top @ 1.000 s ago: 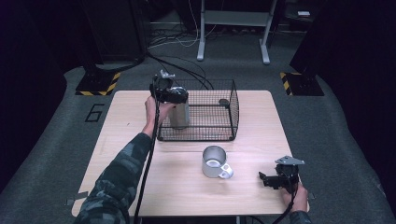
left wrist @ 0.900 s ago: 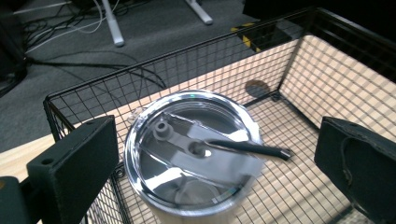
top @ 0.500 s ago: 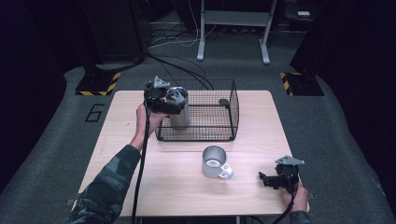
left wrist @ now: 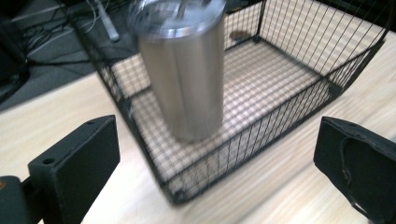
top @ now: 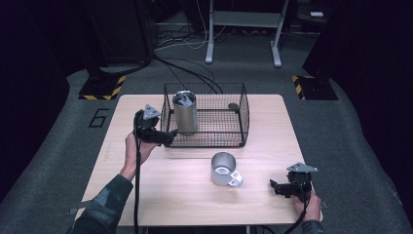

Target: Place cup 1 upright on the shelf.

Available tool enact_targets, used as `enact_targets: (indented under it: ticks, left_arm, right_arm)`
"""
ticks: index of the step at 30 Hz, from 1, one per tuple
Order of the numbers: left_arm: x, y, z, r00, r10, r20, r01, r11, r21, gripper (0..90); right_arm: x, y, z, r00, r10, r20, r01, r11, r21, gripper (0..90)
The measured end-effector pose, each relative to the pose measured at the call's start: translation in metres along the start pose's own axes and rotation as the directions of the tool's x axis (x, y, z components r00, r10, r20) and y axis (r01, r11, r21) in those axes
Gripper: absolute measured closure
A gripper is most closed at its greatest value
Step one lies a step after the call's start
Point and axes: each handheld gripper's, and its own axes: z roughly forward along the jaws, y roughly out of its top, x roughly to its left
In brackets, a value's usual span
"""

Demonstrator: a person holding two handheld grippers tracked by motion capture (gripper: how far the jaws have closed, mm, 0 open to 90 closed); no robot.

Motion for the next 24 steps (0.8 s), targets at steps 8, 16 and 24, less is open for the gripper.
enact_targets:
  ticks: [8,16,24]
  left_arm:
    - [0.008,-0.056,-0.01,0.9981,-0.061,-0.004,0.061,0.9975,0.036,0.2]
    - [0.013,-0.097,-0.014,0.9924,-0.121,-0.024,0.122,0.9899,0.072,0.1]
    - [0.016,-0.143,-0.009,0.985,-0.169,-0.034,0.172,0.9718,0.161,0.1]
  right_arm:
    - [0.0,0.0,0.0,1.0,-0.005,0.002,0.005,1.0,-0.002,0.0]
    - [0.0,0.0,0.0,1.0,0.002,0.005,-0.002,1.0,0.0,0.0]
    - [0.0,0.0,0.0,1.0,0.002,0.006,-0.002,1.0,0.001,0.0]
